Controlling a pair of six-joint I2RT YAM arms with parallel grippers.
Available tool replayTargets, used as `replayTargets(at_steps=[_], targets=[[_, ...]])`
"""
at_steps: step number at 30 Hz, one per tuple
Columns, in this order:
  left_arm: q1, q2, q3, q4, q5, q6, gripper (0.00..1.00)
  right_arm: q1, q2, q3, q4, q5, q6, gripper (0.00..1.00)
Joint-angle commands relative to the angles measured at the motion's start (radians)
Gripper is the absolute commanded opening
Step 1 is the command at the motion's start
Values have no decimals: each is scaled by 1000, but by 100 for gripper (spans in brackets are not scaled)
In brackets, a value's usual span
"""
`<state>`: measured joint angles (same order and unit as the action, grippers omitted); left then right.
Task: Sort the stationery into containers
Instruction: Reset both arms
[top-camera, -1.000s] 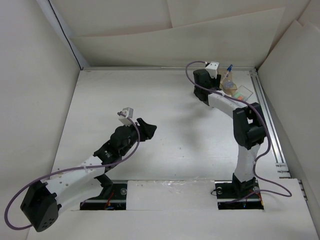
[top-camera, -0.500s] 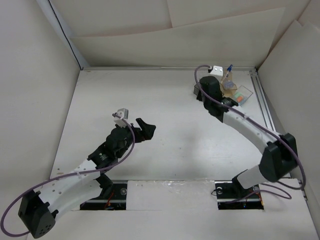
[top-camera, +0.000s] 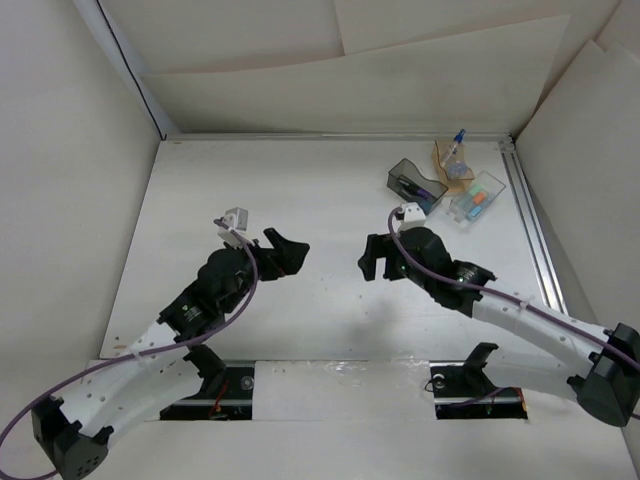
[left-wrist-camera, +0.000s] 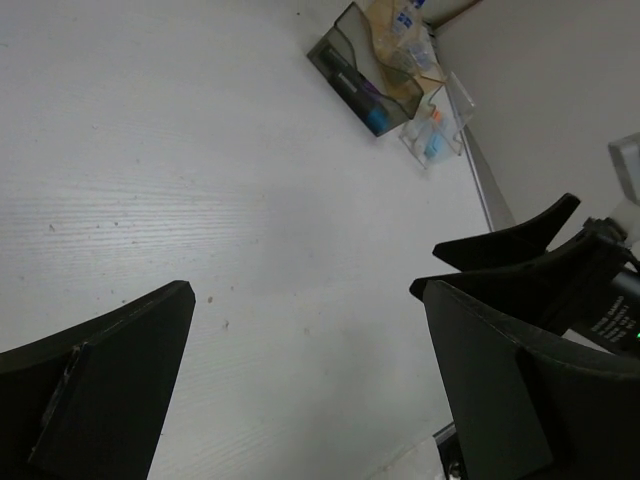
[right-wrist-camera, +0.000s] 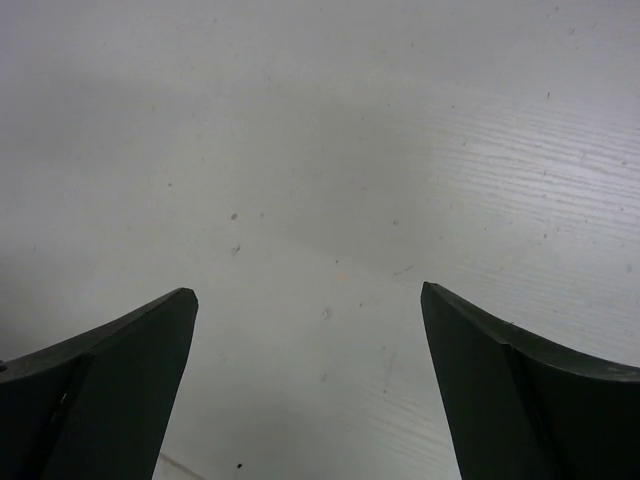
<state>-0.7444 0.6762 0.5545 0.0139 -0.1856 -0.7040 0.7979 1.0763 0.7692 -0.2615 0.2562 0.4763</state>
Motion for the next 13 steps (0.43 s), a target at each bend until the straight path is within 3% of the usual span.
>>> replayTargets(at_steps=[1,13], targets=[[4,-59,73,-40,26,6,100,36,-55,-15,27,-14,44,100],[4,-224,35,-140,-38,-45,100,119,-76,41,-41,66,54,100]])
